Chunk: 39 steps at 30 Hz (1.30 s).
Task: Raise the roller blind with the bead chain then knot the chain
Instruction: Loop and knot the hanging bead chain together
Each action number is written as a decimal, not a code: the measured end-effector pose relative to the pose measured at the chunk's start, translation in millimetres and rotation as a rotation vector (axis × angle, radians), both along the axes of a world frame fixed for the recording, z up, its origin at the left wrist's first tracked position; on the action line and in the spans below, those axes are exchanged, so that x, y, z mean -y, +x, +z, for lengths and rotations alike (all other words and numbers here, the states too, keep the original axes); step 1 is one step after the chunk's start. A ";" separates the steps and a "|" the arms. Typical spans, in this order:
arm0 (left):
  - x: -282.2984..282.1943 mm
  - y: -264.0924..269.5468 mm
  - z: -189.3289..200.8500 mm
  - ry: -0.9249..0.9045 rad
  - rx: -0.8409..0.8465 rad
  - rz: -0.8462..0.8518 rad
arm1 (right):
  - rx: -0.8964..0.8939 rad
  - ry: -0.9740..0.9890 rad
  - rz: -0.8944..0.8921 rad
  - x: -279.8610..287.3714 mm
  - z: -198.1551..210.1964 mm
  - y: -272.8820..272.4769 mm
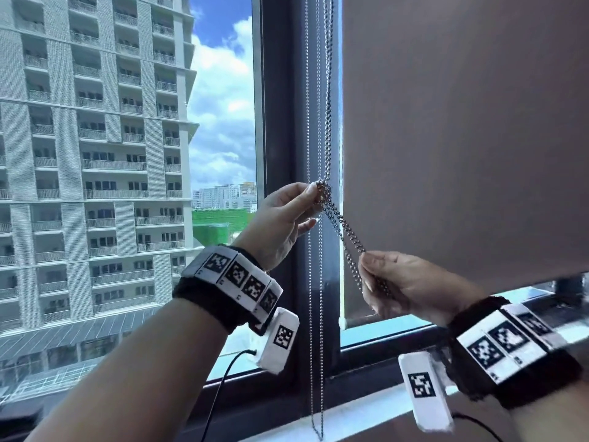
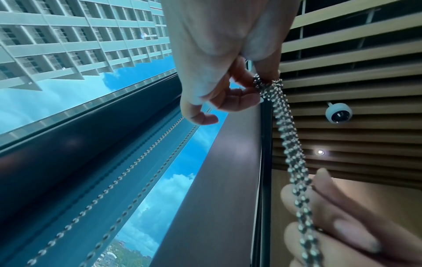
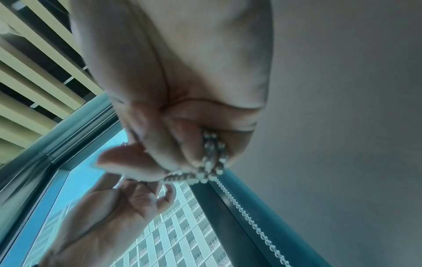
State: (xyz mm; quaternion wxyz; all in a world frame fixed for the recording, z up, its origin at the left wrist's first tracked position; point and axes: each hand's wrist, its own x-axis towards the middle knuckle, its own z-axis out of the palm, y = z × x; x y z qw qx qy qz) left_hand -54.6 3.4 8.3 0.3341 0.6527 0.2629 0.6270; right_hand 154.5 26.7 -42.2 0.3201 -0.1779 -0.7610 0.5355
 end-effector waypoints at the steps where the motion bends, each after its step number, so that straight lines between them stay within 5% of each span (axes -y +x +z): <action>1: -0.1 -0.3 -0.5 0.001 0.012 -0.016 | -0.008 0.017 -0.040 -1.2 0.0 -0.5; 5: 1.4 -0.5 0.5 -0.001 0.035 -0.069 | -0.047 0.063 -0.134 -3.6 2.1 -4.1; 17: -2.6 13.3 -9.6 -0.127 0.101 -0.216 | 0.143 -0.120 -0.034 3.7 -42.3 -42.7; 29: -5.7 16.2 -40.3 -0.151 -0.083 0.025 | 0.049 0.036 -0.253 -4.6 -45.9 -47.7; 31: -5.3 14.4 -40.6 -0.145 -0.115 0.070 | -0.079 0.185 -0.395 -4.7 -36.3 -45.2; 34: -4.0 12.4 -43.6 -0.147 -0.144 0.103 | -0.201 0.781 -0.676 10.1 -14.8 -42.6; 36: -2.6 13.3 -46.6 -0.142 -0.181 0.113 | -0.127 1.200 -0.754 16.5 1.0 -44.2; 39: 1.5 14.2 -46.4 -0.134 -0.244 0.138 | 0.135 1.536 -0.755 16.2 22.6 -47.4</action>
